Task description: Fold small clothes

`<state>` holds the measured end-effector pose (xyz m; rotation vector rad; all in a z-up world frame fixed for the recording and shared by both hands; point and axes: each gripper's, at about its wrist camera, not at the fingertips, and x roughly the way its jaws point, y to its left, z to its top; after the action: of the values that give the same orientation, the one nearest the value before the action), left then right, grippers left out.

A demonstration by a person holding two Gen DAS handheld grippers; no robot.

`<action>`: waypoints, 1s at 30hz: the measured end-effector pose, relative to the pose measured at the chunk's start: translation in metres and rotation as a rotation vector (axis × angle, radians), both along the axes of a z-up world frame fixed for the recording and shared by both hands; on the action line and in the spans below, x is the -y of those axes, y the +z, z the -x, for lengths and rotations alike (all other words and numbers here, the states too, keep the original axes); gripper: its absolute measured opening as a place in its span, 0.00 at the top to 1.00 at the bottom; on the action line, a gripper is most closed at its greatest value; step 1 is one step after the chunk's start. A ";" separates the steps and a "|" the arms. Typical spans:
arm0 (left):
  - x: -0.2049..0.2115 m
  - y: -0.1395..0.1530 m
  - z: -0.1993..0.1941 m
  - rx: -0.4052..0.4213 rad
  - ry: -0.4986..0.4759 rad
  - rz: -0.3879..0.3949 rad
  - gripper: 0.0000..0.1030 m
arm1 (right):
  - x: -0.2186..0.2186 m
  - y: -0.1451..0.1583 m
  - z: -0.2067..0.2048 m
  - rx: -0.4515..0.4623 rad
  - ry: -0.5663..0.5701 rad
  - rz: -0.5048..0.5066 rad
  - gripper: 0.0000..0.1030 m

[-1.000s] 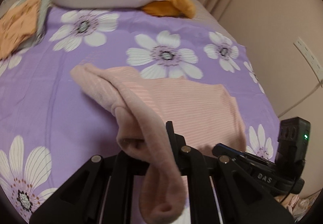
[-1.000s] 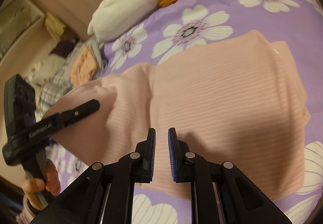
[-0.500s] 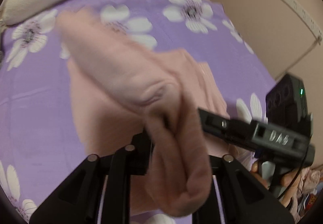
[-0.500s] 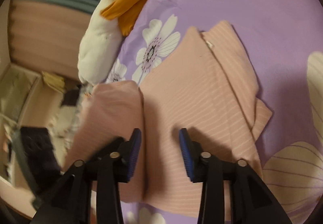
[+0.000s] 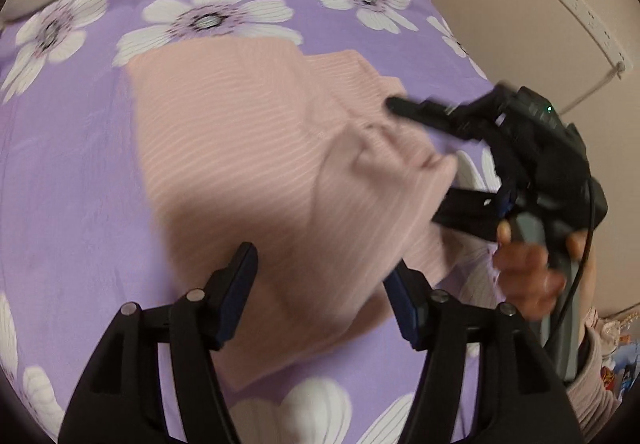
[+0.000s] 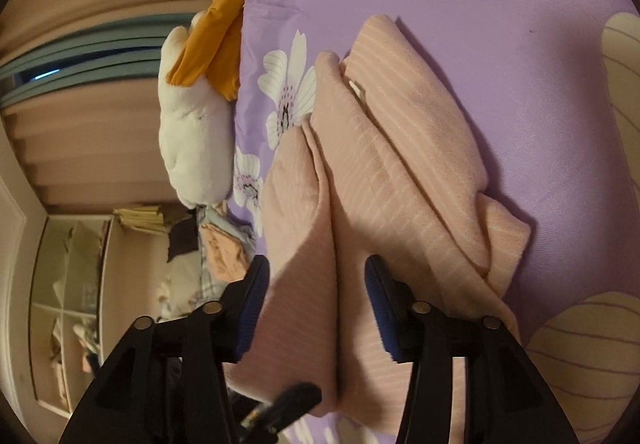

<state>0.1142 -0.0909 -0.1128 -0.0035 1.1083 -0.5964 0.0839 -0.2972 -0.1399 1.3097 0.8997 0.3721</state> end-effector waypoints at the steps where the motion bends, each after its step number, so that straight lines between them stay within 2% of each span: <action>1: -0.006 0.000 0.002 0.001 0.011 0.002 0.39 | -0.001 0.003 -0.002 -0.003 0.004 -0.001 0.42; 3: -0.019 -0.001 0.006 0.007 0.033 0.003 0.38 | -0.005 0.006 -0.011 -0.021 0.013 0.009 0.36; 9: -0.039 0.000 0.015 0.006 0.055 0.034 0.37 | -0.023 0.024 -0.032 -0.105 0.098 0.202 0.36; 15: -0.025 0.003 0.042 0.028 -0.072 0.053 0.37 | -0.031 0.024 -0.038 -0.115 0.143 0.207 0.36; 20: -0.030 -0.004 0.045 0.011 -0.057 0.043 0.37 | -0.035 0.021 -0.044 -0.123 0.196 0.252 0.37; 22: -0.038 -0.007 0.041 -0.008 -0.027 0.043 0.37 | -0.036 0.026 -0.044 -0.104 0.205 0.300 0.50; 24: -0.047 -0.009 0.038 -0.025 0.003 0.054 0.37 | -0.040 0.029 -0.047 -0.093 0.218 0.385 0.77; 27: -0.061 -0.008 0.036 -0.038 0.044 0.070 0.37 | -0.047 0.034 -0.048 -0.067 0.241 0.482 0.85; 30: -0.071 -0.005 0.033 -0.046 0.071 0.085 0.37 | -0.047 0.051 -0.045 0.003 0.227 0.526 0.86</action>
<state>0.0812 -0.0201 -0.1175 -0.1301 1.1223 -0.5812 0.1287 -0.2507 -0.0887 0.7263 1.0607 0.2857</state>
